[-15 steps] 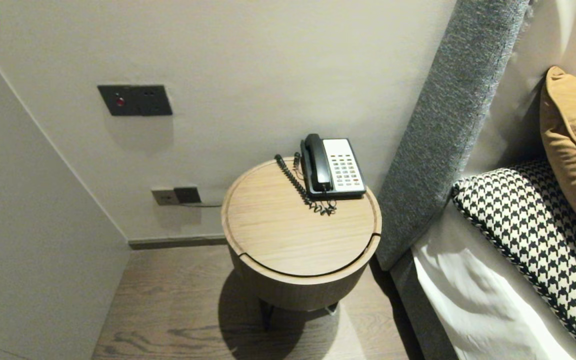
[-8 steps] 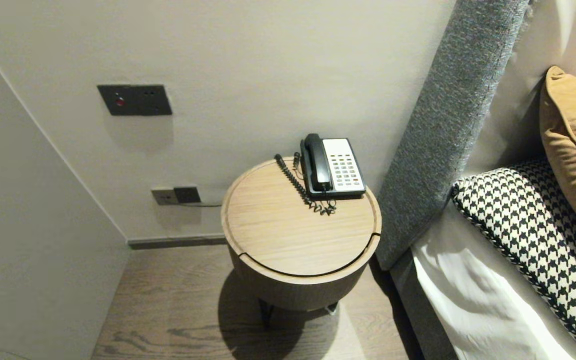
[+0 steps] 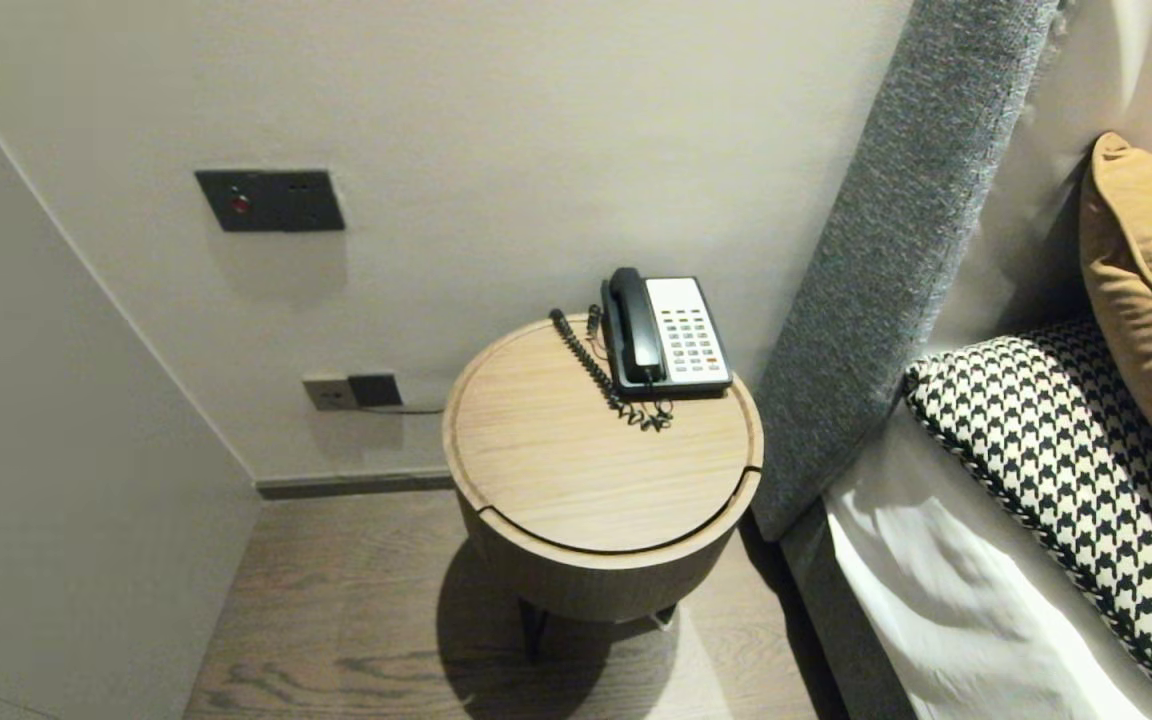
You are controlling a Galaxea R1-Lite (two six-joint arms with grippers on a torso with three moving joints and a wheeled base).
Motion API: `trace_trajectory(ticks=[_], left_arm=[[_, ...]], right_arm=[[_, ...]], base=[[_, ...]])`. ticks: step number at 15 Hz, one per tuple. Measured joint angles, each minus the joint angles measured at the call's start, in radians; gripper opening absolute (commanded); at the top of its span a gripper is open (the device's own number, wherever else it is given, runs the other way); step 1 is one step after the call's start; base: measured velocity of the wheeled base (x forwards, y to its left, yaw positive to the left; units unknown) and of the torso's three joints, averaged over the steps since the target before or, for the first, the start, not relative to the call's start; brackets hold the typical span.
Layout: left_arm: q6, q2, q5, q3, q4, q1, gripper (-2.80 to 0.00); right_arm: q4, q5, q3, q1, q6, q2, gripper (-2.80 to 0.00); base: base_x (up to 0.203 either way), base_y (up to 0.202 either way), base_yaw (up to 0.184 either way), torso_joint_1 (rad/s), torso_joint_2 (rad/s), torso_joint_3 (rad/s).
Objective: Open the nightstand drawer
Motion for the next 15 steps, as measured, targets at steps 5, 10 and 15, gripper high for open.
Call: trace_trajectory(ticks=[5, 10, 15], left_arm=[[0.000, 0.000, 0.000, 0.000, 0.000, 0.000, -2.80], [0.000, 0.000, 0.000, 0.000, 0.000, 0.000, -2.80], [0.000, 0.001, 0.001, 0.000, 0.000, 0.000, -2.80]], right_arm=[[0.001, 0.000, 0.000, 0.000, 0.001, 0.000, -2.80], [0.001, 0.000, 0.000, 0.000, 0.001, 0.000, -2.80], [-0.001, 0.003, 0.000, 0.000, -0.007, 0.000, -2.80]], base=[[0.000, 0.000, 0.000, 0.000, 0.00, 0.000], [0.000, 0.000, 0.000, 0.000, 0.00, 0.000], [0.000, 0.000, 0.000, 0.000, 0.00, 0.000]])
